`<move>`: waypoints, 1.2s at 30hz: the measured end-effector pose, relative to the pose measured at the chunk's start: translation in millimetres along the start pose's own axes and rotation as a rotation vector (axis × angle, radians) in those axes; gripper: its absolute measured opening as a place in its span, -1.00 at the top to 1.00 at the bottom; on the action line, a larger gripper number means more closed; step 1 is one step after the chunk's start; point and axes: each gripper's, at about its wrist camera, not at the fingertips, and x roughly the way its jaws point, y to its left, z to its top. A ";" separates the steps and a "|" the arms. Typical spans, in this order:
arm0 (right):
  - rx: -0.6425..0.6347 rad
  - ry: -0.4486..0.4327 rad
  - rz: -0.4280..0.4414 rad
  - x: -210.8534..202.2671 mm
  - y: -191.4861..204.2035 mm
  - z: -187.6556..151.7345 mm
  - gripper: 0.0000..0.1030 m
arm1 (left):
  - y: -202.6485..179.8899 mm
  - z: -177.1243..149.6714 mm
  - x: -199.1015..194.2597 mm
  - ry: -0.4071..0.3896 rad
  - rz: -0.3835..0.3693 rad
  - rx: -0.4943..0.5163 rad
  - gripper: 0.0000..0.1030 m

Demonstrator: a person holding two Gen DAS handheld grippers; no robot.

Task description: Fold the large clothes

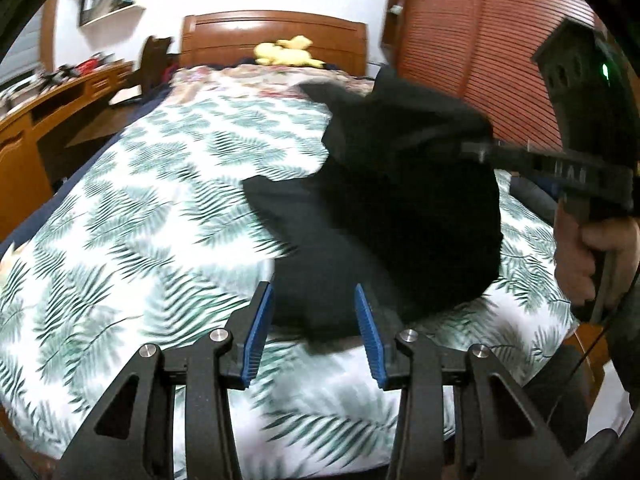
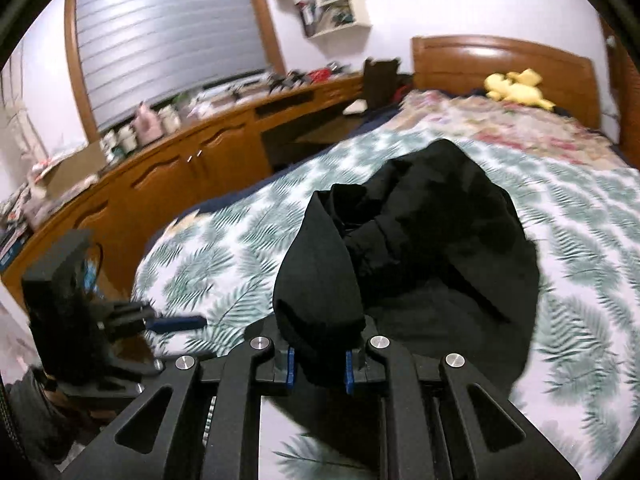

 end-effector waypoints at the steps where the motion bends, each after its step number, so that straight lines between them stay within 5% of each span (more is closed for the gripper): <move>1: -0.013 0.020 0.005 12.1 2.9 -2.1 0.67 | 7.6 -2.1 -2.0 0.001 0.009 -0.012 0.16; 8: -0.048 0.154 -0.044 92.3 19.6 -6.2 0.61 | 32.9 -11.2 -8.5 0.004 0.041 -0.047 0.16; 13: -0.046 0.177 -0.081 102.7 29.3 1.6 0.49 | 39.3 -13.7 -12.2 0.002 0.042 -0.053 0.16; 19: -0.052 0.134 -0.054 75.2 39.3 8.5 -0.15 | 32.5 -13.3 -15.7 0.001 0.026 -0.043 0.16; 25: -0.026 0.068 -0.089 22.5 15.9 -0.6 -0.15 | 17.5 -3.6 -11.1 -0.011 -0.007 -0.031 0.15; 27: -0.015 0.059 -0.125 15.3 3.3 -4.7 0.03 | 9.2 2.2 -8.5 -0.018 -0.023 -0.030 0.15; 28: -0.001 0.062 -0.140 10.7 -4.4 -11.3 0.29 | 6.3 5.1 -7.5 -0.023 -0.033 -0.031 0.15; 32: 0.053 0.106 -0.178 22.9 -24.1 -26.9 0.55 | -6.6 17.1 -4.6 -0.049 -0.084 -0.034 0.06; 36: 0.080 0.215 -0.172 48.8 -32.8 -52.6 0.57 | -20.2 25.9 2.4 -0.048 -0.103 -0.021 -0.07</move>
